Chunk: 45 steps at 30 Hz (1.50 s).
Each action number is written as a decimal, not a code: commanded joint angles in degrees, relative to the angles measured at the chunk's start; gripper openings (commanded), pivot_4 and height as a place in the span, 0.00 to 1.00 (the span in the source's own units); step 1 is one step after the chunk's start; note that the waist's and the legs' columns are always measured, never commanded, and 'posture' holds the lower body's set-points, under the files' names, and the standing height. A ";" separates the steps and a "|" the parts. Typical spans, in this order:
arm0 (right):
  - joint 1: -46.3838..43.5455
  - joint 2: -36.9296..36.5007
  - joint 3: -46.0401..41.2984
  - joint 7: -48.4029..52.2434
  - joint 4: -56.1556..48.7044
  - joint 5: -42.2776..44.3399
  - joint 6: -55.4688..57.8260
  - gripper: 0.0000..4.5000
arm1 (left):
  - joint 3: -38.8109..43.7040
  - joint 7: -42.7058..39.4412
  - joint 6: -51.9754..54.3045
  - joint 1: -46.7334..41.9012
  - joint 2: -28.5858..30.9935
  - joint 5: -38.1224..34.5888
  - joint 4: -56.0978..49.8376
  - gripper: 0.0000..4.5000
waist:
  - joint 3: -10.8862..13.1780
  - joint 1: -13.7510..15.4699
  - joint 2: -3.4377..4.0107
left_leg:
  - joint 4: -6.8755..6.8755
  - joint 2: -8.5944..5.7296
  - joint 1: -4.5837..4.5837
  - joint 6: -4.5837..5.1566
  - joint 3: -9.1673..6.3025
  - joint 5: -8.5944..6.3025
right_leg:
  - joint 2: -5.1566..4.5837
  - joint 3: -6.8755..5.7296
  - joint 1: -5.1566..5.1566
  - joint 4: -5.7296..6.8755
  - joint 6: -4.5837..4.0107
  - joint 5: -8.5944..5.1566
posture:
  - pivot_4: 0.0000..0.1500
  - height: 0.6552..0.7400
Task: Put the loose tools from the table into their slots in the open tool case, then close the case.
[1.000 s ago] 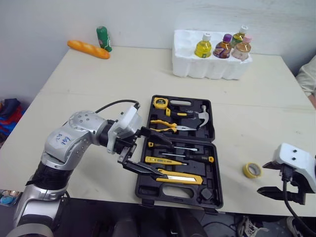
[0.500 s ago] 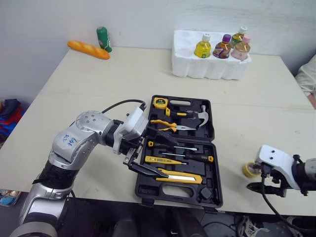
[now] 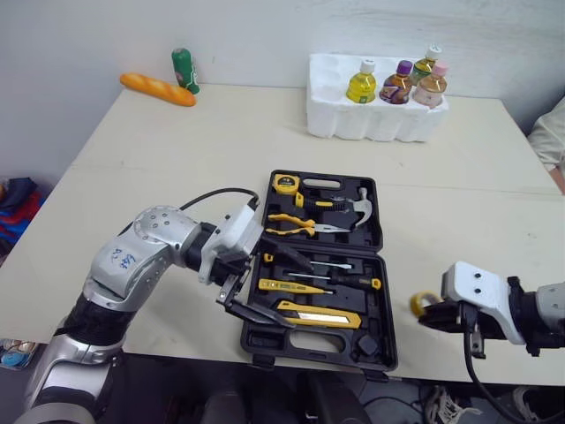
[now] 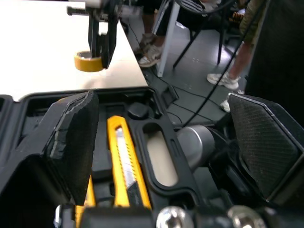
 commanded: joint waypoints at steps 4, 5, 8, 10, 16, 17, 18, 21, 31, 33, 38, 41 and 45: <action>-5.73 1.51 10.88 -2.34 -7.16 2.55 1.21 0.01 | -1.56 -2.94 -3.49 0.49 2.27 2.95 -0.66 1.00 | 0.10 0.06 -0.17 | 0.02 -0.06 -0.02 0.09 0.00 0.01 | -0.08 0.00 0.00 0.00 -0.02 0.03 | 1.00 0.93; -5.90 1.12 12.44 -2.32 -6.99 1.52 0.71 0.01 | -1.56 -2.98 -3.43 0.37 2.27 2.94 -0.64 1.00 | 0.11 0.15 -0.20 | 0.02 -0.09 -0.03 0.13 0.00 0.01 | -0.11 0.00 0.00 0.00 -0.02 0.04 | 1.00 0.93; -6.65 1.25 16.45 -3.10 -6.07 -0.80 -0.03 0.01 | -1.53 -3.16 -3.38 0.06 2.38 3.03 -0.57 1.00 | 0.11 0.27 -0.21 | 0.05 -0.10 -0.06 0.21 0.00 -0.03 | -0.13 0.00 -0.02 -0.03 -0.02 0.03 | 1.00 0.93; -7.06 1.83 18.62 -3.59 -5.53 -2.13 -0.61 0.01 | -1.52 -3.19 -3.40 -0.17 2.39 3.21 -0.38 1.00 | 0.11 0.28 -0.21 | 0.05 -0.09 -0.10 0.21 0.00 -0.03 | -0.12 0.00 -0.06 -0.03 -0.03 0.03 | 1.00 0.93; -7.15 1.98 20.89 -3.93 -3.65 -3.77 -1.09 0.10 | -1.43 -2.99 -3.14 -0.66 2.20 3.47 -0.35 1.00 | 0.11 0.00 -0.25 | 0.06 -0.06 -0.10 0.18 0.01 -0.02 | -0.07 -0.01 -0.08 -0.02 -0.04 0.02 | 1.00 0.93; -7.10 1.96 19.94 -3.39 -4.41 -1.82 0.06 0.21 | -1.41 -2.96 -3.15 -0.73 2.15 3.51 -0.29 1.00 | 0.11 0.01 -0.25 | 0.08 -0.05 -0.10 0.18 0.01 -0.02 | -0.07 0.00 -0.08 0.00 -0.04 0.02 | 1.00 0.93; -6.98 1.93 18.99 -2.73 -5.16 0.00 0.75 0.30 | -1.42 -2.92 -3.19 -0.85 2.07 3.61 -0.16 1.00 | 0.11 0.06 -0.25 | 0.10 -0.05 -0.10 0.18 0.00 -0.02 | -0.08 -0.01 -0.08 0.02 -0.04 0.02 | 1.00 0.93; -6.39 1.72 14.28 -1.54 -6.96 4.29 1.92 0.60 | -1.52 -2.75 -3.34 -1.22 1.73 3.93 0.12 1.00 | 0.11 0.25 -0.25 | 0.12 -0.05 -0.11 0.19 -0.02 -0.02 | -0.08 -0.02 -0.08 0.04 -0.04 0.02 | 1.00 0.93; 1.31 13.19 7.13 -1.97 -1.37 6.36 -8.21 0.38 | -1.59 -2.73 -2.55 -1.24 0.15 2.83 -0.28 1.00 | 0.14 0.34 -0.34 | 0.11 -0.05 -0.15 0.20 -0.04 -0.04 | -0.06 -0.04 -0.08 0.02 -0.04 0.02 | 1.00 0.93; 3.76 15.81 8.48 -2.12 0.97 3.37 -12.43 0.16 | -1.42 -2.97 -2.33 -1.31 0.31 2.68 -0.22 1.00 | 0.15 0.33 -0.37 | 0.11 -0.07 -0.17 0.20 -0.03 -0.04 | -0.07 -0.03 -0.08 0.02 -0.03 0.02 | 1.00 0.93; 7.45 20.28 11.22 -2.85 6.77 -0.92 -19.02 0.01 | -1.32 -3.82 -2.72 -1.66 1.07 3.40 0.67 1.00 | 0.15 0.15 -0.37 | 0.26 -0.06 -0.14 0.23 0.01 -0.05 | -0.08 -0.02 -0.04 0.06 0.02 0.05 | 1.00 0.93; 8.71 22.31 13.54 -3.39 10.59 -4.18 -23.05 0.01 | -1.48 -4.14 -2.90 -2.11 1.30 3.82 0.98 1.00 | 0.15 0.14 -0.37 | 0.28 -0.06 -0.11 0.22 0.01 -0.03 | -0.07 -0.01 -0.04 0.15 0.02 0.05 | 1.00 0.93; 9.96 27.24 15.90 -6.63 18.09 -7.05 -26.80 0.01 | -1.69 -4.43 -3.27 -2.77 1.35 4.37 1.62 1.00 | 0.01 0.04 -0.61 | 0.28 -0.04 0.01 0.21 0.00 -0.03 | -0.04 -0.02 0.06 0.14 -0.03 0.08 | 1.00 0.93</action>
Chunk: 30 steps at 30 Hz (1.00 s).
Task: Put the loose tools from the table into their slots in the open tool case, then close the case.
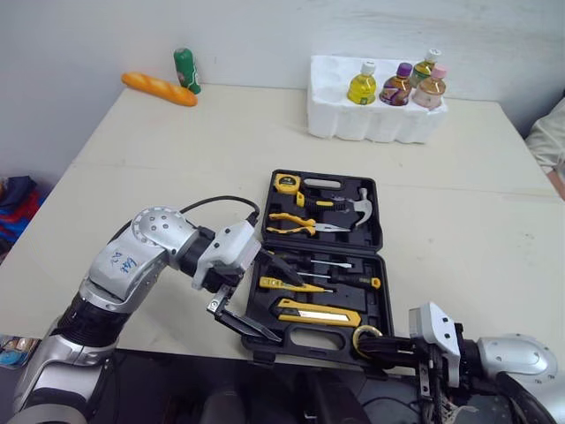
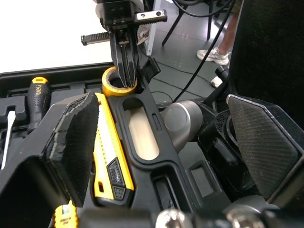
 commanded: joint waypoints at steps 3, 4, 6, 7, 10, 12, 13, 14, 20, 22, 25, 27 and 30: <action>3.73 5.42 2.40 -3.95 11.10 -4.97 -5.72 0.01 | 0.06 -0.55 -1.44 -1.76 0.27 0.89 -0.03 1.00 | -0.13 -0.52 -0.42 | -0.17 0.08 0.40 0.05 -0.02 -0.04 | 0.03 -0.04 0.54 -0.12 -0.11 0.00 | 1.00 0.93; 4.58 5.65 2.20 -3.79 11.50 -4.82 -6.44 0.01 | 0.14 -0.60 -1.35 -1.88 0.32 0.84 0.04 1.00 | -0.14 -0.66 -0.44 | -0.27 0.09 0.42 0.10 -0.02 -0.09 | 0.01 -0.04 0.74 -0.21 -0.15 -0.02 | 1.00 0.93; 5.45 5.84 1.55 -3.70 11.61 -3.53 -6.82 0.01 | 0.30 -0.70 -1.32 -1.99 0.46 0.79 0.38 1.00 | -0.17 -0.67 -0.49 | -0.49 0.07 0.93 0.24 -0.02 -0.12 | -0.05 -0.06 0.99 -0.44 -0.18 -0.02 | 1.00 0.93; 5.56 5.86 1.19 -3.73 11.52 -2.74 -6.72 0.01 | 0.35 -0.76 -1.39 -1.99 0.52 0.83 0.59 1.00 | -0.18 -0.63 -0.51 | -0.50 0.06 0.98 0.24 -0.02 -0.11 | -0.07 -0.06 1.05 -0.44 -0.19 -0.02 | 1.00 0.93; 5.15 4.74 -0.54 -3.35 8.04 1.14 -4.52 0.01 | 0.87 0.32 -1.26 -1.96 0.35 1.31 2.23 1.00 | -0.20 -0.27 -0.53 | -0.54 0.06 1.15 0.24 -0.03 -0.19 | -0.10 -0.08 1.20 -0.46 -0.20 -0.02 | 1.00 0.93; 3.67 2.84 -2.75 -3.71 3.04 5.52 -0.93 0.01 | 1.92 2.27 -0.39 -1.56 0.51 1.84 4.67 1.00 | -0.15 0.12 -0.46 | -0.54 0.05 1.17 0.28 -0.03 -0.24 | -0.14 -0.08 1.21 -0.46 -0.21 -0.02 | 1.00 0.93; 1.92 1.70 -4.71 -4.59 0.63 8.37 1.43 0.01 | 2.73 3.63 -0.15 -1.20 0.76 2.48 6.78 1.00 | -0.10 0.20 -0.37 | -0.52 0.05 1.13 0.30 -0.02 -0.25 | -0.17 -0.08 1.16 -0.46 -0.21 -0.02 | 1.00 0.93; -0.23 0.71 -6.72 -5.76 -1.01 10.63 3.54 0.01 | 3.56 4.89 -0.46 -0.65 1.02 3.32 9.04 1.00 | -0.06 0.17 -0.31 | -0.51 0.03 1.07 0.32 -0.01 -0.26 | -0.20 -0.08 1.10 -0.44 -0.21 -0.01 | 1.00 0.93; -14.85 -3.74 -12.27 -13.16 5.17 8.28 9.79 0.00 | 7.34 11.42 -9.87 0.82 1.36 11.36 27.11 0.82 | 0.03 -0.01 -0.16 | -0.60 0.08 0.80 0.22 0.00 -0.18 | -0.10 -0.13 0.67 -0.35 -0.34 0.05 | 1.00 0.93; -17.13 -5.37 -11.15 -13.67 8.08 5.11 10.00 0.00 | 6.79 12.75 -12.75 0.21 1.07 14.14 31.26 0.62 | 0.03 0.19 -0.14 | -0.64 0.08 0.59 0.19 -0.01 -0.18 | -0.08 -0.16 0.45 -0.34 -0.38 0.03 | 1.00 0.93; -21.53 -7.06 -6.76 -14.91 15.05 -1.89 8.82 0.00 | 4.81 16.01 -16.38 -1.72 -1.35 19.30 37.83 0.30 | 0.03 0.54 -0.14 | -0.41 0.08 -0.27 -0.06 0.04 0.00 | -0.10 -0.17 -0.39 -0.25 -0.32 0.00 | 1.00 0.93; -23.50 -7.21 -4.22 -15.43 17.91 -5.21 8.52 0.00 | 4.08 17.14 -17.54 -2.99 -3.37 21.06 40.66 0.10 | 0.04 0.66 -0.12 | -0.26 0.08 -0.71 0.00 0.05 -0.04 | -0.12 -0.19 -0.69 -0.26 -0.27 -0.03 | 1.00 0.93; -25.69 -6.25 -0.53 -15.24 20.00 -8.59 7.59 0.00 | 3.33 18.16 -18.80 -4.93 -6.89 22.58 43.82 0.01 | 0.05 0.56 -0.11 | 0.18 0.06 -1.13 0.14 0.23 -0.19 | -0.20 -0.17 -1.03 -0.08 -0.17 -0.03 | 1.00 0.93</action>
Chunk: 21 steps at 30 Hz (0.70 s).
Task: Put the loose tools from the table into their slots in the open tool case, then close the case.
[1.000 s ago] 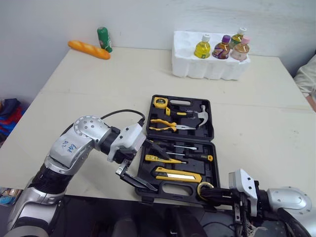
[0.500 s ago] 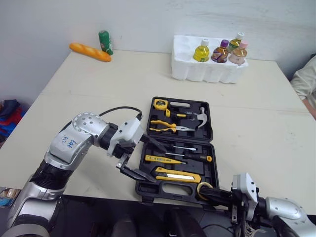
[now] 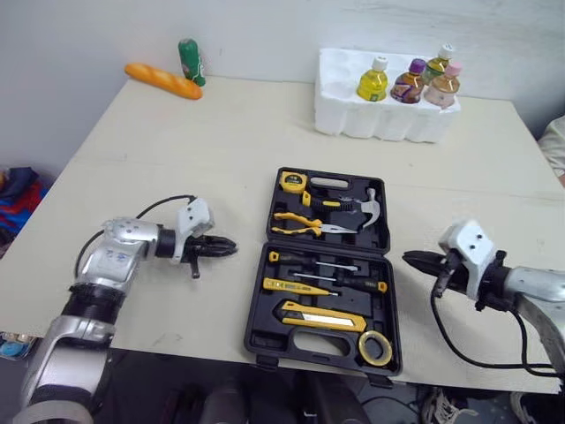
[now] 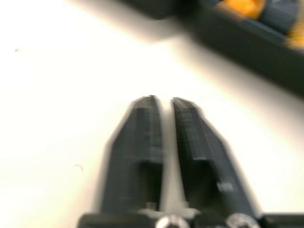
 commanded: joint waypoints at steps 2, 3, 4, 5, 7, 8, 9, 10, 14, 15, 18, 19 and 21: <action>-2.41 1.35 3.08 0.13 0.34 -3.07 -1.27 0.00 | -0.76 0.78 -1.85 -2.22 -3.74 1.69 1.91 0.01 | 0.00 -0.29 0.01 | 0.08 0.01 0.00 0.00 0.09 -0.02 | 0.00 0.04 -0.02 0.05 0.05 0.02 | 1.00 0.93; -2.97 1.82 3.68 0.21 0.28 -3.37 -1.29 0.00 | -0.90 0.68 -1.76 -2.48 -4.62 1.81 1.94 0.01 | 0.01 -0.40 0.01 | 0.13 0.02 0.01 -0.01 0.10 -0.02 | 0.01 0.05 -0.02 0.10 0.08 0.04 | 1.00 0.93; -3.97 2.51 4.40 0.13 0.12 -3.63 -1.18 0.00 | -1.25 0.75 -1.08 -2.91 -6.15 1.75 1.51 0.01 | 0.01 -0.54 0.02 | 0.16 0.02 0.06 -0.04 0.13 0.00 | 0.03 0.08 -0.01 0.17 0.10 0.05 | 1.00 0.93; -4.75 3.05 4.82 0.11 -0.08 -3.80 -0.95 0.00 | -1.54 0.83 -0.23 -3.18 -7.51 1.61 0.86 0.01 | 0.02 -0.61 0.04 | 0.17 0.04 0.10 -0.07 0.18 0.03 | 0.07 0.13 -0.01 0.23 0.14 0.08 | 1.00 0.93; -5.84 3.74 5.24 0.10 -0.25 -4.05 -0.58 0.00 | -2.12 0.55 1.05 -3.36 -9.32 1.53 -0.40 0.01 | 0.04 -0.54 0.07 | 0.19 0.04 0.20 -0.10 0.26 0.12 | 0.09 0.22 -0.01 0.40 0.16 0.12 | 1.00 0.93; -6.22 4.06 5.26 0.10 -0.59 -4.05 -0.14 0.00 | -2.58 0.43 1.77 -3.36 -10.17 1.60 -1.33 0.01 | 0.05 -0.53 0.08 | 0.20 0.02 0.26 -0.12 0.26 0.17 | 0.10 0.24 0.00 0.47 0.14 0.14 | 1.00 0.93; -6.48 4.32 5.24 0.14 -0.82 -4.11 0.21 0.00 | -2.89 0.36 2.27 -3.36 -10.72 1.67 -1.97 0.01 | 0.05 -0.52 0.08 | 0.20 0.02 0.28 -0.13 0.25 0.21 | 0.10 0.26 -0.01 0.54 0.13 0.14 | 1.00 0.93; -6.64 4.57 5.23 0.13 -1.05 -4.19 0.53 0.00 | -3.15 0.75 2.37 -3.61 -11.36 2.09 -1.87 0.01 | 0.05 -0.51 0.08 | 0.21 0.02 0.29 -0.14 0.26 0.21 | 0.11 0.27 -0.01 0.58 0.12 0.15 | 1.00 0.93; -5.93 4.97 4.54 0.13 -2.22 -4.16 1.67 0.00 | -3.06 3.17 1.21 -5.11 -13.17 4.50 1.38 0.01 | 0.05 -0.13 0.09 | 0.21 0.00 0.31 -0.14 0.26 0.23 | 0.09 0.30 -0.01 0.64 0.12 0.15 | 1.00 0.93; -5.68 4.97 4.35 0.08 -2.45 -4.18 1.84 0.00 | -2.91 3.48 0.88 -5.34 -13.41 4.96 2.05 0.01 | 0.05 -0.02 0.09 | 0.23 -0.02 0.29 -0.12 0.24 0.24 | 0.08 0.29 0.00 0.63 0.12 0.15 | 1.00 0.93; -4.96 4.32 3.79 -0.26 -2.61 -4.98 1.99 0.00 | -2.36 3.68 0.98 -5.90 -13.80 5.22 2.91 0.01 | 0.05 -0.13 0.09 | 0.25 -0.06 0.29 -0.08 0.25 0.23 | 0.04 0.31 0.00 0.62 0.15 0.17 | 1.00 0.93; -4.85 4.13 3.56 -0.33 -2.58 -5.16 2.11 0.00 | -2.22 3.74 1.06 -6.02 -13.83 5.34 3.12 0.01 | 0.05 -0.20 0.09 | 0.25 -0.06 0.29 -0.07 0.26 0.23 | 0.04 0.32 0.00 0.62 0.16 0.17 | 1.00 0.93; -4.94 3.66 3.04 -0.69 -2.16 -5.90 1.94 0.00 | -1.99 3.54 1.21 -5.90 -13.55 5.54 3.11 0.01 | 0.05 -0.25 0.09 | 0.25 -0.06 0.29 -0.07 0.26 0.23 | 0.05 0.32 0.00 0.63 0.16 0.17 | 1.00 0.93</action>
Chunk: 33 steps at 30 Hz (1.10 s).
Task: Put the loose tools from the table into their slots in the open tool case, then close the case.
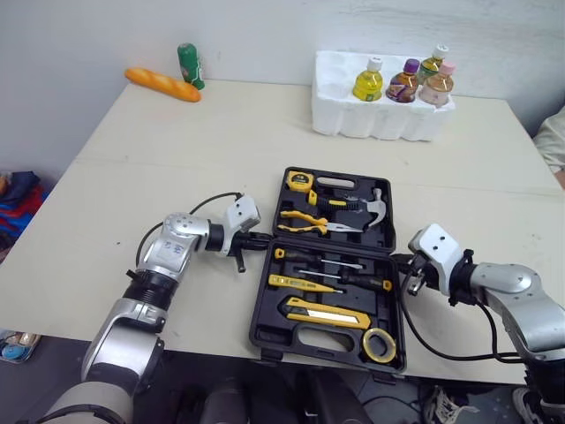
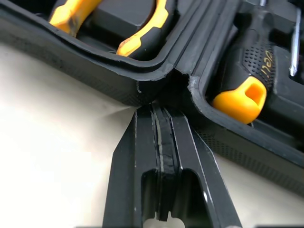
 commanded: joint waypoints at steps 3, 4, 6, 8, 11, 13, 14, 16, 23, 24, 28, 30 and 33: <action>-0.38 -2.00 -2.54 0.13 -2.18 -1.19 -1.30 0.00 | -0.11 -0.18 0.74 -0.66 -0.17 0.09 -1.20 0.01 | 0.00 0.00 0.00 | 0.00 0.00 0.00 0.00 0.00 0.00 | 0.00 0.00 0.00 0.00 0.00 0.00 | 1.00 0.93; -0.26 -2.83 -2.91 0.38 -2.29 -1.52 -1.29 0.00 | 0.12 -0.31 1.67 -0.32 0.62 0.05 -2.00 0.01 | 0.00 0.00 0.00 | 0.00 0.00 0.00 0.00 0.00 0.00 | 0.00 0.00 0.00 0.00 0.00 0.00 | 1.00 0.93; 0.00 -4.77 -4.48 1.53 -3.04 -0.75 -0.28 0.00 | 0.89 -1.40 4.55 0.48 3.05 -0.55 -4.63 0.01 | 0.01 -0.14 0.01 | 0.01 0.00 0.00 0.00 0.01 0.00 | 0.00 0.00 0.00 -0.01 0.00 0.00 | 1.00 0.93; -0.20 -6.99 -6.43 3.25 -3.94 1.16 2.06 0.00 | 2.48 -2.46 9.33 0.50 5.54 -2.19 -7.12 0.14 | 0.04 -0.41 0.06 | -0.02 0.02 0.00 -0.01 0.02 0.00 | 0.03 0.02 -0.02 -0.01 0.00 0.00 | 1.00 0.93; -1.89 -8.89 -9.25 5.67 -5.30 5.98 8.83 0.31 | 4.77 -4.00 20.01 -1.74 8.19 -6.05 -9.38 0.38 | 0.04 -0.85 0.06 | -0.06 0.09 0.03 -0.07 0.10 0.02 | 0.09 0.09 -0.09 0.09 -0.01 -0.01 | 1.00 0.93; -4.68 -8.43 -11.18 5.31 -5.44 10.70 16.82 0.52 | 6.19 -3.25 28.83 -4.64 8.39 -8.54 -9.61 0.59 | 0.05 -1.01 0.05 | -0.05 0.10 0.07 -0.15 0.07 0.08 | 0.11 0.09 -0.09 0.19 -0.04 -0.02 | 1.00 0.93; -6.69 -7.78 -11.95 4.38 -5.16 13.20 22.05 0.62 | 7.00 -1.70 32.83 -6.39 7.67 -9.38 -8.98 0.68 | 0.05 -1.02 0.05 | -0.01 0.09 0.07 -0.14 0.06 0.10 | 0.10 0.08 -0.09 0.24 -0.04 -0.02 | 1.00 0.93; -10.04 -6.91 -12.26 2.89 -4.65 16.43 29.63 0.83 | 7.94 1.63 38.68 -9.76 6.09 -9.97 -7.15 0.87 | 0.05 -1.05 0.05 | 0.03 0.06 0.07 -0.10 0.04 0.12 | 0.08 0.10 -0.08 0.26 -0.05 0.00 | 1.00 0.93; -25.87 3.10 -12.49 -11.42 2.41 16.90 48.17 1.00 | 7.71 10.37 53.13 -18.61 0.84 -9.86 0.69 1.00 | 0.06 -1.78 0.07 | -0.11 0.03 -0.02 -0.09 0.11 0.12 | 0.06 0.17 -0.25 0.22 -0.05 0.00 | 1.00 0.93; -27.51 4.26 -12.24 -13.10 3.76 16.25 49.20 1.00 | 7.80 11.51 53.70 -19.17 0.20 -9.61 1.91 1.00 | 0.07 -1.86 0.09 | -0.16 0.05 -0.02 -0.13 0.16 0.14 | 0.07 0.20 -0.30 0.23 -0.06 -0.01 | 1.00 0.93; -31.72 7.51 -10.04 -18.49 6.83 13.71 51.89 1.00 | 8.24 15.60 53.56 -21.38 -1.71 -8.68 6.65 1.00 | 0.11 -1.82 0.14 | -0.19 0.08 -0.12 -0.26 0.24 0.20 | 0.09 0.22 -0.55 0.32 -0.11 -0.04 | 1.00 0.93; -32.94 8.26 -8.99 -19.89 7.94 12.85 52.73 1.00 | 7.94 16.79 52.95 -22.19 -2.07 -8.30 8.19 1.00 | 0.11 -1.81 0.15 | -0.16 0.07 -0.23 -0.29 0.31 0.23 | 0.08 0.28 -0.74 0.44 -0.11 -0.04 | 1.00 0.93; -33.90 8.77 -6.88 -21.12 9.84 11.23 51.91 1.00 | 8.41 19.14 52.11 -23.48 -2.61 -7.71 11.00 1.00 | 0.11 -1.81 0.15 | -0.15 0.05 -0.22 -0.29 0.41 0.23 | 0.08 0.34 -0.78 0.50 -0.11 -0.04 | 1.00 0.93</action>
